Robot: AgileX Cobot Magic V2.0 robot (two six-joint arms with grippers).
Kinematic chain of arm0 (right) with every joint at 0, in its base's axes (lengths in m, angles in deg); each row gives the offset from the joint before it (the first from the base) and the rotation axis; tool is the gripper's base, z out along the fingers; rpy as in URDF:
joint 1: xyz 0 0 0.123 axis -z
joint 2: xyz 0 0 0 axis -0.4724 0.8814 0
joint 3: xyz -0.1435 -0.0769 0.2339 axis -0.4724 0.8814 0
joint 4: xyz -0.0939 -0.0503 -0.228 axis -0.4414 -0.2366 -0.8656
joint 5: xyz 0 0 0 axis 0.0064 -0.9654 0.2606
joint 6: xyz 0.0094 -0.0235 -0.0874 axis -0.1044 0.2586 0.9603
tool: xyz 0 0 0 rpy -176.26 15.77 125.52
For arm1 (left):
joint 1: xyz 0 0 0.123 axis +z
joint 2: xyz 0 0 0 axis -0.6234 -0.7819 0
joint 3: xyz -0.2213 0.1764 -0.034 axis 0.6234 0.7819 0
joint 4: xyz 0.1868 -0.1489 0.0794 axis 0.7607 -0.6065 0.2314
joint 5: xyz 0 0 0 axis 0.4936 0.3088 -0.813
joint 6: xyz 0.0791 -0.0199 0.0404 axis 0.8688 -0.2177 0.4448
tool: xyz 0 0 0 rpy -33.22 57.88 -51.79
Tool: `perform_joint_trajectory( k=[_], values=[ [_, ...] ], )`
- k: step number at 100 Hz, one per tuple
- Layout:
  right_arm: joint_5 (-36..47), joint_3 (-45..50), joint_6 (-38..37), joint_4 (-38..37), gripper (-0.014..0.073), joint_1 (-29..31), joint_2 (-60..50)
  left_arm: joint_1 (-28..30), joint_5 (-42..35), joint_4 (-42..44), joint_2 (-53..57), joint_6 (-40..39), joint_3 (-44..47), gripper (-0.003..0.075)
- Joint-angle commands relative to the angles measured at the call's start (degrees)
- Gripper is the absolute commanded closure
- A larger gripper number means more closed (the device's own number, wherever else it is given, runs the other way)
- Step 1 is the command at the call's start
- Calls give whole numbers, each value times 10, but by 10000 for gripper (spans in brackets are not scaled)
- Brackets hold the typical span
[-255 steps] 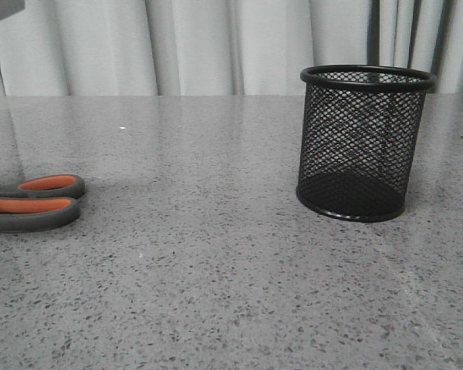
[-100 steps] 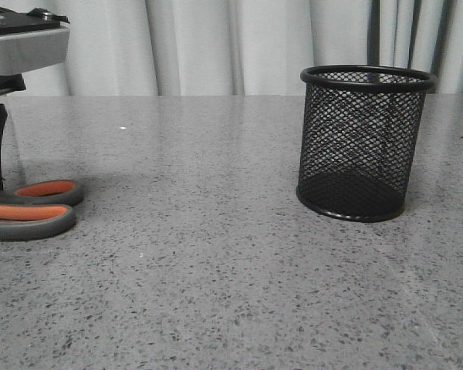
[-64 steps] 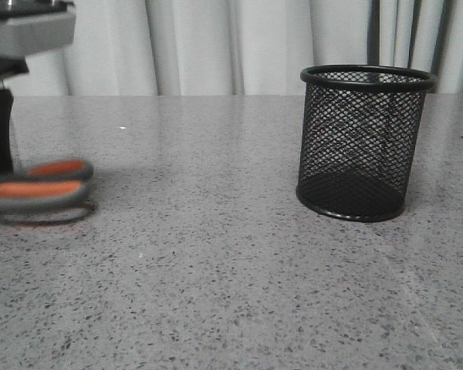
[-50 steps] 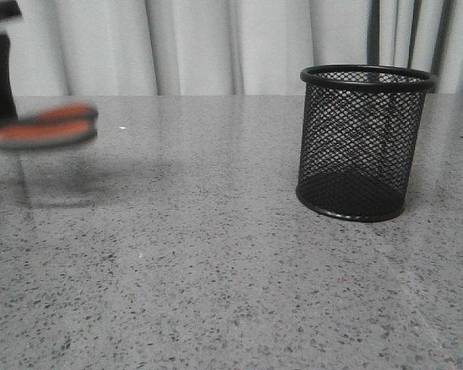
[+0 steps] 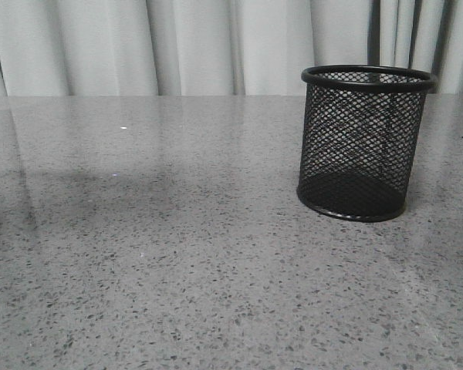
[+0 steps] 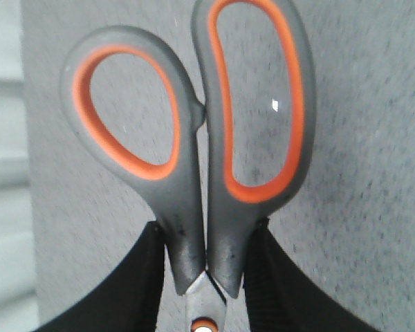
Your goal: Put scissors into bucket
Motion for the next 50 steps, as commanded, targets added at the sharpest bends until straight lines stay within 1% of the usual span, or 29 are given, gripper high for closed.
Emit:
perform_joint_trajectory(
  k=[1,11,27,37,50],
  values=[
    [27,-19,46,93,230,-1,16,-40,-44,-3,21,-34,-29,741],
    [13,-19,68,137,230,-1,30,-79,-51,8,22,-53,-46,741],
    [-10,-19,112,188,230,-1,42,-144,-105,12,18,-91,-48,741],
    [-10,-19,119,203,230,-1,45,-183,-133,19,11,-117,-48,741],
    [-11,-19,119,205,230,-1,46,-231,-143,64,-9,-164,-48,741]
  ],
)
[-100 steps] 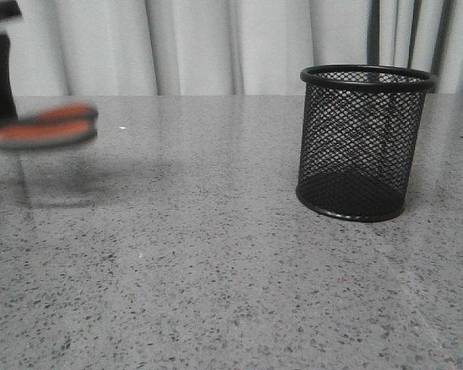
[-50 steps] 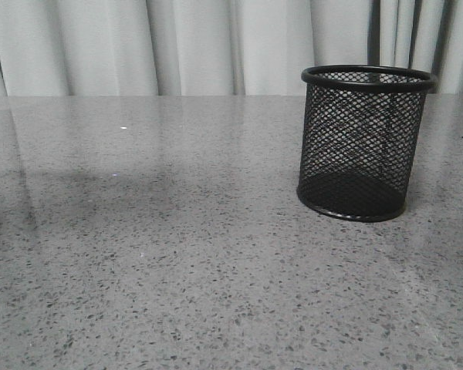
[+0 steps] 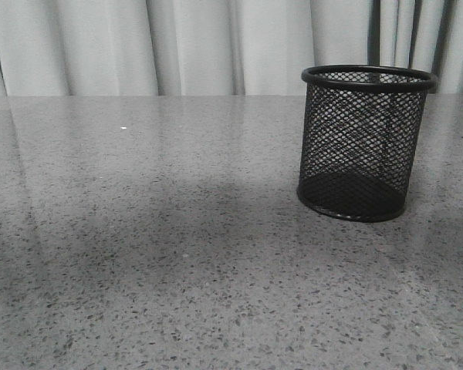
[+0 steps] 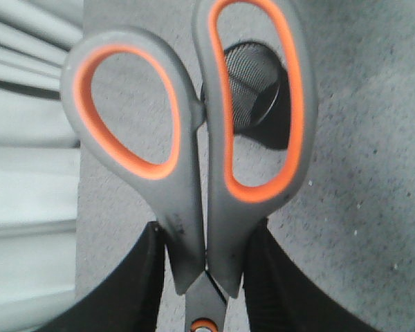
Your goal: Put scissors into bucket
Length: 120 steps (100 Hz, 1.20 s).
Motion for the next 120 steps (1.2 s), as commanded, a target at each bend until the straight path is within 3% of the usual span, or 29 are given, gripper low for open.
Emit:
perform_joint_trajectory(
  k=[1,33,84,91,104,113,120],
  values=[
    [11,-19,12,37,230,-1,5,-33,-48,26,-5,-41,-18,741],
    [15,-19,12,35,230,-1,7,-121,-73,121,-46,-112,-29,741],
    [26,-19,12,32,242,-1,25,-150,-67,133,-86,-118,-86,741],
    [20,-19,12,32,303,-1,33,-150,-67,133,-86,-118,-86,741],
    [19,-19,20,32,509,-1,36,-150,-67,132,-86,-118,-86,727],
    [20,-19,33,32,652,-1,36,-150,-63,127,-86,-118,-86,629],
    [24,-19,33,32,658,-1,36,-150,-63,127,-86,-118,-86,500]
  ],
)
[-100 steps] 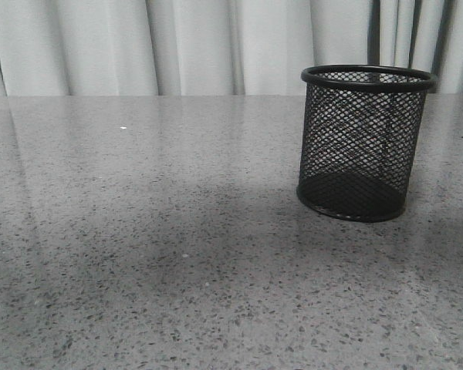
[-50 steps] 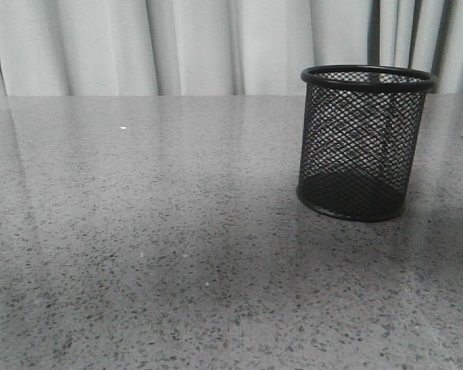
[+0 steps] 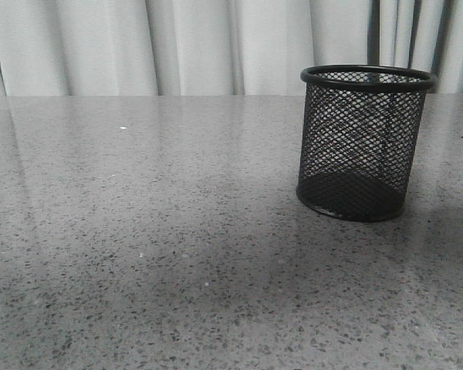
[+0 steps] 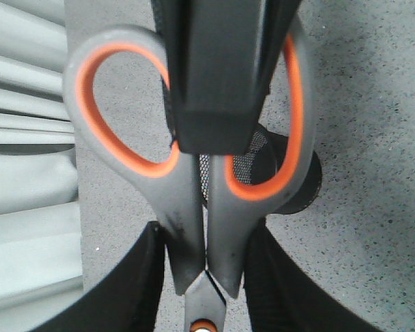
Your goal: Put scissors into bucket
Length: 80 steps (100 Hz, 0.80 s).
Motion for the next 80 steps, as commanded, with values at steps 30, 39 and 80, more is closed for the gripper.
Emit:
perform_joint_trajectory(
  k=[30,39,80],
  values=[
    [43,-19,19,10,658,-1,0,-4,-33,53,34,-23,-20,209],
    [54,-19,19,-17,657,0,-2,6,-23,95,55,-59,-20,209],
    [-3,-140,-167,-339,645,1,-2,182,7,73,180,-162,-20,209]
  ],
)
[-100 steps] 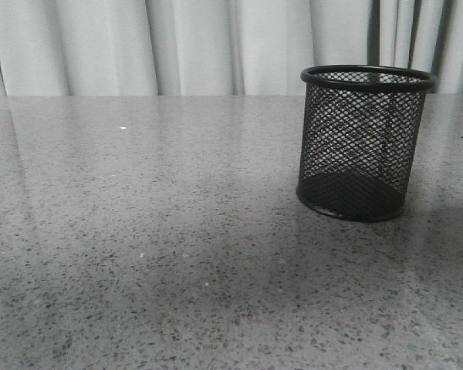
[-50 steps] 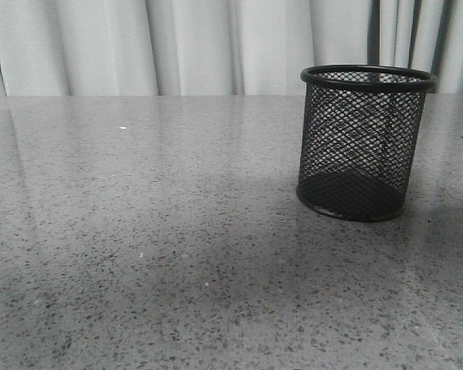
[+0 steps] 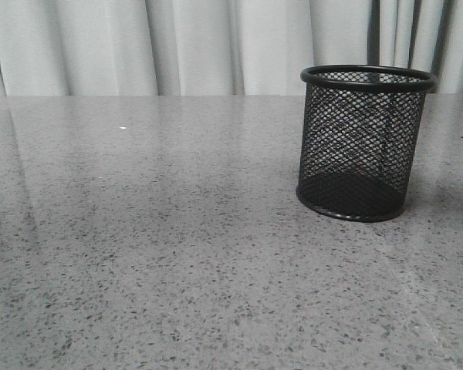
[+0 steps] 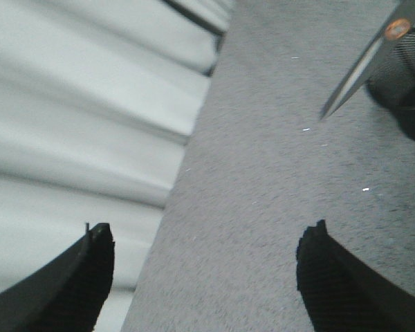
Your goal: Put scissors into bucket
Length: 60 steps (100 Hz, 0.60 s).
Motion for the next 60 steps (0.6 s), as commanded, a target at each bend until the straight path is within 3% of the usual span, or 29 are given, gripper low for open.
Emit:
perform_joint_trajectory(
  k=[1,21,39,60],
  values=[
    [-9,-54,-58,-69,645,1,-3,32,-29,-2,34,-17,-17,209],
    [-132,-122,-154,-217,645,1,2,81,-29,-7,63,-17,-17,209],
    [-210,-133,-156,-231,645,1,28,84,-30,-8,64,-17,-17,209],
    [-207,-133,-156,-232,645,1,68,84,-32,-18,63,-17,-17,209]
  ],
)
